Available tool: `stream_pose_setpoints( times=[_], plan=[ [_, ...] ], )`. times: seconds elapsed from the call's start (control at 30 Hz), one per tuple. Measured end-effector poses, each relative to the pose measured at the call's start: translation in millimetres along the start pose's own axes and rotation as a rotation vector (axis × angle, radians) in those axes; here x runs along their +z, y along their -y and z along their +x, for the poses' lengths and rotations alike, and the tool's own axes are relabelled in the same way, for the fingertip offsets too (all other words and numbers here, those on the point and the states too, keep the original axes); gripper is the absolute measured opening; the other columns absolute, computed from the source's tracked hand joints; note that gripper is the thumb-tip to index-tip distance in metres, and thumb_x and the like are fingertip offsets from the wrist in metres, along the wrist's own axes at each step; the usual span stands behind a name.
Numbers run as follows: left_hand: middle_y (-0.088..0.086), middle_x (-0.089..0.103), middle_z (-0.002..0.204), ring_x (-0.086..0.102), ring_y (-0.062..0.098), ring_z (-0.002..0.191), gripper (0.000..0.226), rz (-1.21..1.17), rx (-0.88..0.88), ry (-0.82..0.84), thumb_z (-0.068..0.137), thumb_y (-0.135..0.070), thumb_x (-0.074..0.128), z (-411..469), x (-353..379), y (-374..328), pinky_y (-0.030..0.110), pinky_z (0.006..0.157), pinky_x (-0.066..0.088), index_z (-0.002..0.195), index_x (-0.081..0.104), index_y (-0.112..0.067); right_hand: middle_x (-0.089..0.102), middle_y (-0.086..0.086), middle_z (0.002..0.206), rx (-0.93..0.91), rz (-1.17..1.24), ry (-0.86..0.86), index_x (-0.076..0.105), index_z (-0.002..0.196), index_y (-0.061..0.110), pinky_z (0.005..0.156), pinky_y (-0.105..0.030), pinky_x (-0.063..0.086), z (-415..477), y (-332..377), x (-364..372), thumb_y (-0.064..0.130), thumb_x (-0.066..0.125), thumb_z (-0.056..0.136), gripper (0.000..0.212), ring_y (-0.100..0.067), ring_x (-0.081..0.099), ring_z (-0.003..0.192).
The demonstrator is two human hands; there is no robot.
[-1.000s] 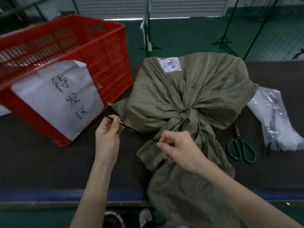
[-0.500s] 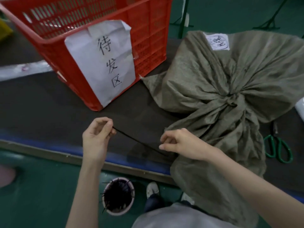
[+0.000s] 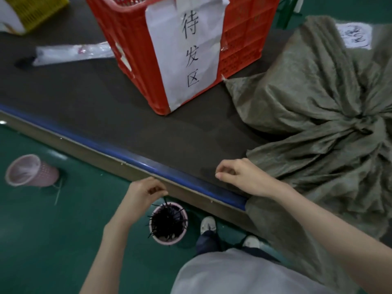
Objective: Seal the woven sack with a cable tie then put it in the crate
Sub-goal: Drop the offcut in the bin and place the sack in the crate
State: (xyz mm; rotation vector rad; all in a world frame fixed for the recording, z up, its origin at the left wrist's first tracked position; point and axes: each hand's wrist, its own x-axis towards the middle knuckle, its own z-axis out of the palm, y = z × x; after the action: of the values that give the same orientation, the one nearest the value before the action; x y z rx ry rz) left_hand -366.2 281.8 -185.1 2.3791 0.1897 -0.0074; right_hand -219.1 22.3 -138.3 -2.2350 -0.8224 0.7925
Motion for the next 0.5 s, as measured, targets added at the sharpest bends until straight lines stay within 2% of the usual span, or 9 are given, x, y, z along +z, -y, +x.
stream_pose_setpoints(
  times=[0.1,0.2,0.3,0.37,0.43,0.5],
  plan=[
    [-0.014,0.06,0.072,0.058,-0.001,0.07,0.009,0.08,-0.077,0.014,0.073,-0.009,0.079,-17,12,34,0.005,0.064,0.04,0.076,0.072,-0.012,0.066,0.008,0.074,-0.012,0.0,0.011,0.066,0.093,0.021,0.062,-0.024,0.045,4,0,5,0.035,0.056,0.092,0.018,-0.002,0.057,0.064],
    [-0.011,0.058,0.078,0.059,0.005,0.068,0.011,0.157,-0.172,0.046,0.079,-0.018,0.075,-28,17,48,0.026,0.068,0.049,0.088,0.072,-0.012,0.068,0.003,0.074,-0.016,0.001,0.016,0.065,0.091,0.021,0.063,-0.028,0.046,7,-1,5,0.035,0.055,0.092,0.018,-0.007,0.059,0.064],
    [-0.009,0.06,0.085,0.06,0.009,0.07,0.012,0.184,-0.151,-0.007,0.084,-0.018,0.07,-25,14,39,0.032,0.069,0.052,0.094,0.071,-0.01,0.069,-0.001,0.073,-0.013,0.009,0.004,0.065,0.091,0.021,0.06,-0.026,0.044,7,-2,3,0.035,0.055,0.092,0.017,-0.008,0.058,0.061],
    [-0.009,0.063,0.085,0.06,0.002,0.073,0.009,0.124,-0.092,-0.067,0.086,-0.013,0.068,-17,9,24,0.024,0.071,0.051,0.095,0.07,-0.011,0.07,-0.001,0.074,-0.016,0.01,-0.016,0.065,0.091,0.021,0.061,-0.025,0.043,7,-3,-1,0.035,0.056,0.091,0.017,-0.008,0.058,0.062],
    [-0.009,0.065,0.087,0.06,-0.004,0.08,0.01,0.038,-0.045,-0.13,0.087,-0.01,0.066,-6,3,0,0.01,0.072,0.047,0.096,0.07,-0.012,0.07,-0.001,0.074,-0.017,0.012,-0.032,0.065,0.091,0.021,0.063,-0.027,0.045,5,-4,-5,0.035,0.056,0.091,0.016,-0.009,0.06,0.065],
    [-0.009,0.068,0.09,0.061,-0.005,0.082,0.011,-0.051,-0.028,-0.171,0.089,-0.012,0.064,5,-1,-28,0.006,0.073,0.044,0.098,0.07,-0.014,0.07,0.001,0.074,-0.019,0.019,-0.05,0.065,0.091,0.021,0.063,-0.028,0.046,2,-5,-9,0.034,0.056,0.091,0.016,-0.01,0.061,0.064]
  ],
)
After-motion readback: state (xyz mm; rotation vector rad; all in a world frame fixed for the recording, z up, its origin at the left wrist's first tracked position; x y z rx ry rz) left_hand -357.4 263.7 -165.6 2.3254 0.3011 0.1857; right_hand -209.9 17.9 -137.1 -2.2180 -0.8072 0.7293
